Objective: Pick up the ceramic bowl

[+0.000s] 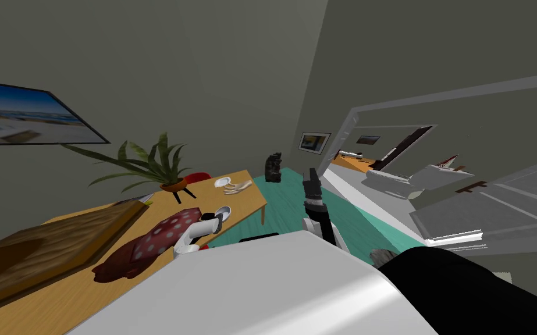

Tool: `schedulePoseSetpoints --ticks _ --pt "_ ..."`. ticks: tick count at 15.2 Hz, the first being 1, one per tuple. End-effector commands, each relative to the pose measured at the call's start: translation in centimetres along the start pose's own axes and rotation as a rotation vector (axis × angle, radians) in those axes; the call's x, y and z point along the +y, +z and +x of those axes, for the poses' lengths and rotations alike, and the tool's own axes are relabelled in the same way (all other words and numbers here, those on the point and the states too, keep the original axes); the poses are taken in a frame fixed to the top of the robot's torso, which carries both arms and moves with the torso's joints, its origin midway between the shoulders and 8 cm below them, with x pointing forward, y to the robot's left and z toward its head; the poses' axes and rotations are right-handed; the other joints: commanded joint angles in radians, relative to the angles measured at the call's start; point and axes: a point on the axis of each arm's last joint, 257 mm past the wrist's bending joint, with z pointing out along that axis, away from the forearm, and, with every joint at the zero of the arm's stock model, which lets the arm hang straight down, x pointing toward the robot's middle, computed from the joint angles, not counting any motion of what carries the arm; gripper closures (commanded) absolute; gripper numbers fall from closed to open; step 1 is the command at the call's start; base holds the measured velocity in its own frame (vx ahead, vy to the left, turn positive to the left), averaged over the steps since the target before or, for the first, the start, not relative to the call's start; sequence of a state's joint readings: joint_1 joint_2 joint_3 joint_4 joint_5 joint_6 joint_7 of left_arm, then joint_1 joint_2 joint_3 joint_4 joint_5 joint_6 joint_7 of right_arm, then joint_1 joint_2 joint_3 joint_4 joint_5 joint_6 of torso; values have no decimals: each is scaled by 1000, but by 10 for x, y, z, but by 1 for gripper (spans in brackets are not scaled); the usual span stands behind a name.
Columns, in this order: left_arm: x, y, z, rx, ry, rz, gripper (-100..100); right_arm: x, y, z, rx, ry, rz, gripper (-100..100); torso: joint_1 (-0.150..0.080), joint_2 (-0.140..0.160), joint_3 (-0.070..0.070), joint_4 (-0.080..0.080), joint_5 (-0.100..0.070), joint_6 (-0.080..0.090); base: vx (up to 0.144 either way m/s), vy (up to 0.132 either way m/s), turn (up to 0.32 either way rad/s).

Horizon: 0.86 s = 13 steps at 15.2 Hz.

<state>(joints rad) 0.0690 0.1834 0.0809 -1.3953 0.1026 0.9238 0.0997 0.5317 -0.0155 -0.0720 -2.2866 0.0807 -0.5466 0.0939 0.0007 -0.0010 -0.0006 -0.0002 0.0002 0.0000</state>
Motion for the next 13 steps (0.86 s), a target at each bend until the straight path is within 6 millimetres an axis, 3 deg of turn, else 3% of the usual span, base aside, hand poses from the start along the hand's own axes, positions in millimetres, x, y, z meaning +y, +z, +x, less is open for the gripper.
schedulePoseSetpoints --ticks 1,2,13 --pt "0 0 0 0 0 0 -100 0 0 0 0 0 0 0 0 0 0 0 0 0 8 6 -5" --pt "0 1 0 0 0 2 100 0 0 0 0 0 0 0 0 0 0 0 0 0 0 0 0" --pt "-5 -14 1 1 4 0 100 0 0 0 0 0 0 0 -2 3 3 2 -1 -1 -8 -6 8"
